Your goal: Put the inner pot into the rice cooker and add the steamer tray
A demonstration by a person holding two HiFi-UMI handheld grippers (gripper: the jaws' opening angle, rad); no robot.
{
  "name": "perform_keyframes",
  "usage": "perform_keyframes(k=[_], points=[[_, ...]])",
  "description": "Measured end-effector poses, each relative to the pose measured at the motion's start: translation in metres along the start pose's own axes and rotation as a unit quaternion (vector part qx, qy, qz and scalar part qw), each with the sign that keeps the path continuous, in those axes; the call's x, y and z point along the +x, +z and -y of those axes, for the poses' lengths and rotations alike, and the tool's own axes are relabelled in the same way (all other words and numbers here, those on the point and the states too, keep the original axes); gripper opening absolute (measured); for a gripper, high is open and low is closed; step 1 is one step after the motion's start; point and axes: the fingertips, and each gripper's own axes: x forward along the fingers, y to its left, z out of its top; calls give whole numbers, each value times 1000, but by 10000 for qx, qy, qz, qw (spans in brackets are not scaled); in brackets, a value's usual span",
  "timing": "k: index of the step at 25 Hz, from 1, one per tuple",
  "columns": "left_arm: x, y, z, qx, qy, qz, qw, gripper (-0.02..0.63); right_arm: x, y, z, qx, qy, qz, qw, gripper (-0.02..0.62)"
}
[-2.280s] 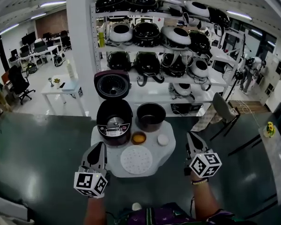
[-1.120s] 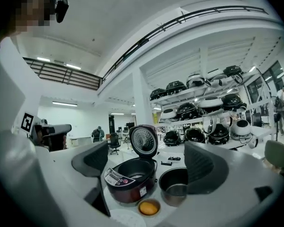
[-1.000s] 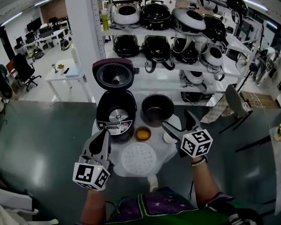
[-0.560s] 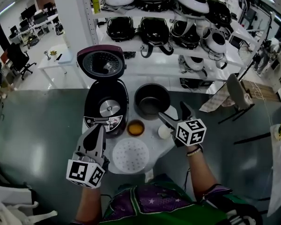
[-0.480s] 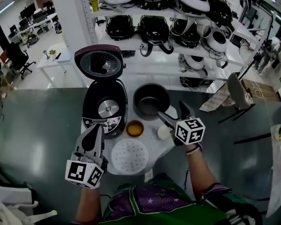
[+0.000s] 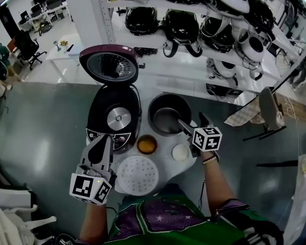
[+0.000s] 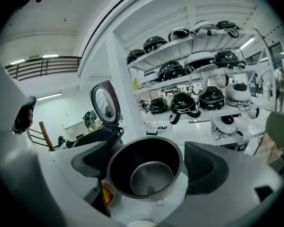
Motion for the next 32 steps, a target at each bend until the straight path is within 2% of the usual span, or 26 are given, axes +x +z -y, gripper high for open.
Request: perform_keyframes(k=[9,16,20,26,32], points=[[31,-10,-6,42,391,-148,9991,21,62,-36,53,104,-65,-530,9985,491],[47,-24,-10,1,539,-226,9983,21,87,-63,74,114,-80,-864,9962,479],[47,-31,-13,-45,610,-295,9977,21,94,-76,82,110,-162,-1058,9942,426],[41,-42,-19,-110,759,-417,9962,21,104,-87,95,207,-398,-1253,9911,279],[38,-43,-21,-154,834,-412,9955,21,112,-90,102,132,-714,-1362,9880,205]])
